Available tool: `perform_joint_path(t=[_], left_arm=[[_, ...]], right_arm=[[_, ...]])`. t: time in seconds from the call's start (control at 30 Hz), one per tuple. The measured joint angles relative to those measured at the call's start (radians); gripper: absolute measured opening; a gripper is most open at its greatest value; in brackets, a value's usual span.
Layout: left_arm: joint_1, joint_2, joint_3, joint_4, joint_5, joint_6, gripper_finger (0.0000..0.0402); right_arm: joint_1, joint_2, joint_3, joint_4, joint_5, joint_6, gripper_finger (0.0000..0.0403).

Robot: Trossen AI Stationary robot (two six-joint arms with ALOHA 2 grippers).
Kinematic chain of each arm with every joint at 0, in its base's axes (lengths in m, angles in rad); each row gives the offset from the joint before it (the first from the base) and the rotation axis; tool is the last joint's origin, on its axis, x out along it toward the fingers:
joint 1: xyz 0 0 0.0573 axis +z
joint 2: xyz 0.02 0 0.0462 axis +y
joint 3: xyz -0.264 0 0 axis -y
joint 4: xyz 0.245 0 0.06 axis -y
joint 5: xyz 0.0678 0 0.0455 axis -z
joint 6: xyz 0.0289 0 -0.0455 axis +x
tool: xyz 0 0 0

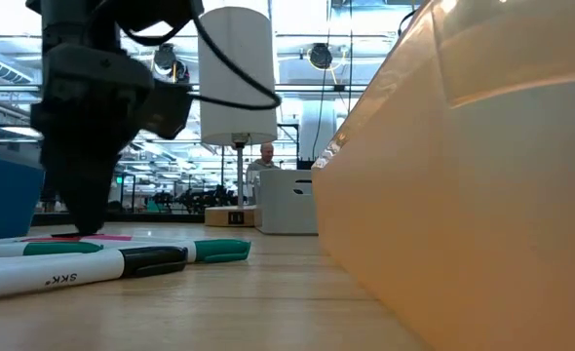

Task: Pick & Place Markers
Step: Put the top small black highlighter pen in the orange bin

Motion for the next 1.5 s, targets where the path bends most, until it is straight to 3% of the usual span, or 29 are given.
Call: perform_joint_path(t=[0.43,0.6,0.9,1.13,1.23,1.4,1.5], left_arm=[[-0.026,0.007,0.098,-0.077,-0.019,0.222,0.0157],[-0.026,0.033,0.097,-0.152,-0.025,0.177,0.0157],[-0.018,0.128,0.103,-0.119,0.036,0.181,0.0157],[-0.019,0.132,0.102,-0.114,0.032,0.18,0.0154],[-0.018,0.132,0.101,-0.118,0.043,0.165,0.0126],[-0.009,0.133,0.1,-0.114,0.063,0.165,0.0037],[-0.004,0.126,0.1,-0.106,0.082,0.184,0.0033]], right_arm=[[0.0,0.0,0.0,0.0,0.0,0.0,0.0226],[0.0,0.0,0.0,0.0,0.0,0.0,0.0226],[0.0,0.0,0.0,0.002,0.0,0.004,0.0226],[0.0,0.0,0.0,0.0,0.0,0.004,0.0226],[0.0,0.0,0.0,0.0,0.0,0.004,0.0226],[0.0,0.0,0.0,0.0,0.0,0.004,0.0226],[0.0,0.0,0.0,0.0,0.0,0.004,0.0226]])
